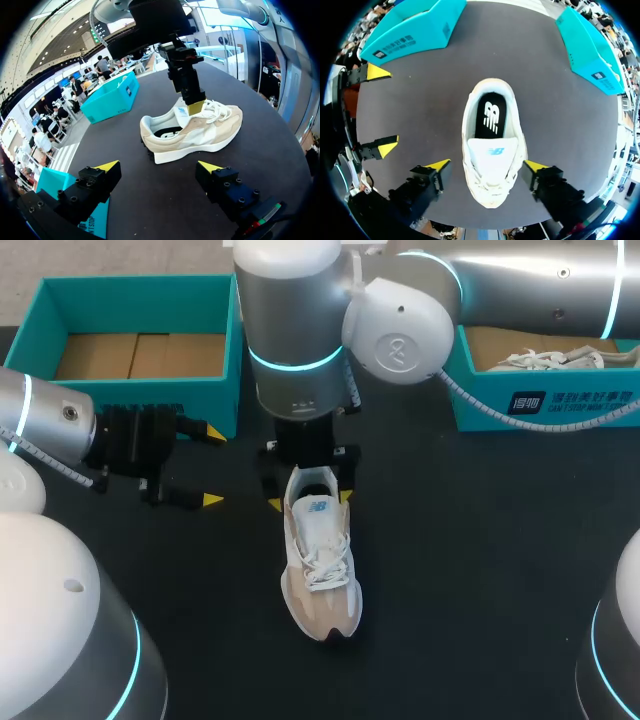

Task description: Take the shoe out of the shoebox, open the shoe tongue, remove and reinsert the insole, then place the shoe into the shoebox

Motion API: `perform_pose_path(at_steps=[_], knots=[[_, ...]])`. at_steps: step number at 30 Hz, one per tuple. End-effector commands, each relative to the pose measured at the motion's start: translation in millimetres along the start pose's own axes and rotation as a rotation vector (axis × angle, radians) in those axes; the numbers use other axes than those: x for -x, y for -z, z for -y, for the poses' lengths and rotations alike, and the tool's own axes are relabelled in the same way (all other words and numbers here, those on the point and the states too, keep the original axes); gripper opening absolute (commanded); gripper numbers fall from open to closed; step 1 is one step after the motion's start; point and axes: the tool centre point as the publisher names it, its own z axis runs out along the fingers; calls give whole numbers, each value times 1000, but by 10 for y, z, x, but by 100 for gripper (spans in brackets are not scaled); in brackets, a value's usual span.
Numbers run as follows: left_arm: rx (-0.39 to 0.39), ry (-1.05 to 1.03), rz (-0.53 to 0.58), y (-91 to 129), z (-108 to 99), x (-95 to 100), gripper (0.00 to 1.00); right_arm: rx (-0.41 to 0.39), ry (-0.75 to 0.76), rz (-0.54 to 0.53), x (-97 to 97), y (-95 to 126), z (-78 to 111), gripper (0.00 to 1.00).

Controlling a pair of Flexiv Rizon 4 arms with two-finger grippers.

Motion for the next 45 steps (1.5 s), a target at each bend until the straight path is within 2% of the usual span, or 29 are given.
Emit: perform_pose_path(at_steps=[1, 5, 10, 16, 19, 25, 27, 30, 32, 34, 35, 36, 37, 38, 45], knots=[[3, 0, -1, 7, 7, -6, 100, -1, -15, -1, 33, -81, 50, 16], [3, 0, -1, 7, 7, -6, 100, -16, -4, 8, 40, -116, 34, 17], [3, 0, -1, 7, 7, -6, 100, -38, 4, 8, 56, -282, -1, 6], [3, 0, -1, 7, 7, -6, 100, -57, 12, 4, 68, -407, -32, 9], [3, 0, -1, 7, 7, -6, 100, -57, 12, 4, 76, -379, -28, 13], [3, 0, -1, 7, 7, -6, 100, -5, 34, 1, 127, -245, -61, 24], [3, 0, -1, 7, 7, -6, 100, 38, 66, 1, 144, -207, -96, 26], [3, 0, -1, 7, 7, -6, 100, 138, 225, 9, 140, -104, -186, 29], [3, 0, -1, 7, 7, -6, 100, 174, 369, 31, 132, -33, -243, 23], [3, 0, -1, 7, 7, -6, 100, 207, 536, 91, 121, 49, -291, 22], [3, 0, -1, 7, 7, -6, 100, 226, 627, 128, 110, 99, -307, 25], [3, 0, -1, 7, 7, -6, 100, 225, 652, 131, 106, 142, -319, 32], [3, 0, -1, 7, 7, -6, 100, 227, 654, 155, 115, 174, -332, 49], [3, 0, -1, 7, 7, -6, 100, 227, 654, 155, 115, 174, -332, 100], [3, 0, -1, 7, 7, -6, 100, 227, 654, 155, 115, 174, -332, 100]])
